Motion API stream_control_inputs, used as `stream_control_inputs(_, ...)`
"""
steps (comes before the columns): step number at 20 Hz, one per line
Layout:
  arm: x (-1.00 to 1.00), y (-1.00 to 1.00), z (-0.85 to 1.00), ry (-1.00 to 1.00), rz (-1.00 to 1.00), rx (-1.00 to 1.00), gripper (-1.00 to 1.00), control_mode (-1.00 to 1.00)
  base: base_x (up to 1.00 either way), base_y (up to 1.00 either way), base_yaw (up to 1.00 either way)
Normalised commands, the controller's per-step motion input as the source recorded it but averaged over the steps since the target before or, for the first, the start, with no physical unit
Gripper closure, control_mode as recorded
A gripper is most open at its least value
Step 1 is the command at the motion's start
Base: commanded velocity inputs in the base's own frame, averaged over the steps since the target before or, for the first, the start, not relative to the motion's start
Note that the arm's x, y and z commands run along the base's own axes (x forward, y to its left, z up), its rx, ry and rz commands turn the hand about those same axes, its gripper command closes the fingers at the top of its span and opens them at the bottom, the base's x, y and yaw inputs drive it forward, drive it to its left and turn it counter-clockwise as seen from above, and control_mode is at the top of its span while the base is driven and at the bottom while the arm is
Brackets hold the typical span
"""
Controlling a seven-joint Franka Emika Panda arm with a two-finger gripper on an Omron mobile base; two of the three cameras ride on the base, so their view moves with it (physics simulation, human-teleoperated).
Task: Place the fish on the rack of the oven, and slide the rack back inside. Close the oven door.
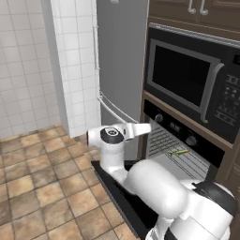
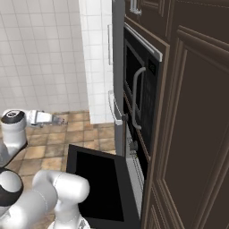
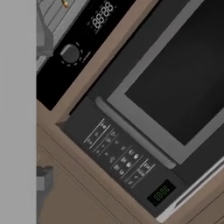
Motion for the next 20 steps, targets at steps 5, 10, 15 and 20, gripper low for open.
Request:
stream_control_inputs(5,-0.51,0.51,-0.01,0.11,0.05,0.00,-1.00,-1.00,0.00,0.00,0.00)
stream_control_inputs(10,-0.33,0.41,-0.17,0.15,0.01,0.00,-1.00,-1.00,0.00,0.00,0.00)
stream_control_inputs(15,-0.02,0.27,-0.37,0.32,0.00,-0.03,-1.00,-1.00,0.00,0.00,0.00)
stream_control_inputs(20,0.00,0.36,-0.60,0.42,0.01,-0.07,-1.00,-1.00,0.00,0.00,0.00)
